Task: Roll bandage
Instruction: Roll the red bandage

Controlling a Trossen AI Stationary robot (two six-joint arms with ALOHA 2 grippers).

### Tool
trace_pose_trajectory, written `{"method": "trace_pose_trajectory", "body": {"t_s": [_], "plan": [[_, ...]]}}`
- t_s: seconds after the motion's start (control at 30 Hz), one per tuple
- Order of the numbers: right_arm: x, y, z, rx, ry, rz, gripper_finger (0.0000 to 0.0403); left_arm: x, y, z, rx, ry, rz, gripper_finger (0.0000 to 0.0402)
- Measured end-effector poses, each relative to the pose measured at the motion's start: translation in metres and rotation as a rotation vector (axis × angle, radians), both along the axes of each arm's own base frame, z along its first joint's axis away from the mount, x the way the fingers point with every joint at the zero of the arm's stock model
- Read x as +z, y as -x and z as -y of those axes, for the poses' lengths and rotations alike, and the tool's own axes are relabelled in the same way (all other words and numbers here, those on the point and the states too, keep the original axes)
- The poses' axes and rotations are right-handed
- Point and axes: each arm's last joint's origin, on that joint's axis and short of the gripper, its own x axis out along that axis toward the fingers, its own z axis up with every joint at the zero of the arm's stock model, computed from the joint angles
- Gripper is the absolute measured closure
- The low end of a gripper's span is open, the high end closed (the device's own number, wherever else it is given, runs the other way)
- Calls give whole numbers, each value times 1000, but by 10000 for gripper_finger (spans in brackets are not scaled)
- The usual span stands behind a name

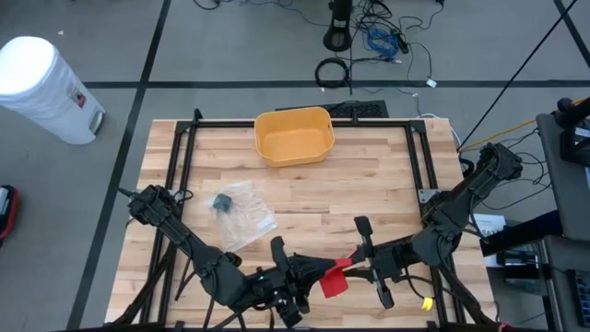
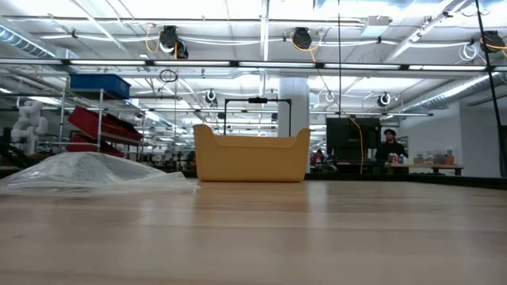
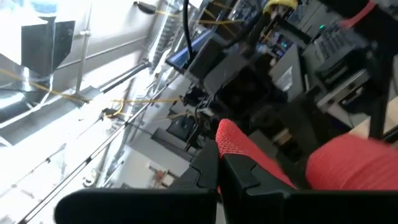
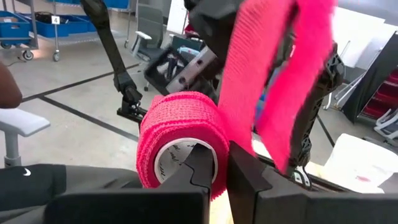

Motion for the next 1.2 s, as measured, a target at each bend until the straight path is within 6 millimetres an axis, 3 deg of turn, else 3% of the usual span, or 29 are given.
{"method": "trace_pose_trajectory", "body": {"t_s": [0.27,1.0,1.2], "plan": [[1,0,0,0,0,15,384,1,-2,-4,43,-55,-16,398],[1,-8,9,-37,10,18,384,3,5,10,-146,-45,47,398],[1,-8,9,-36,22,21,384,-3,4,13,-183,-85,-6,398]]}}
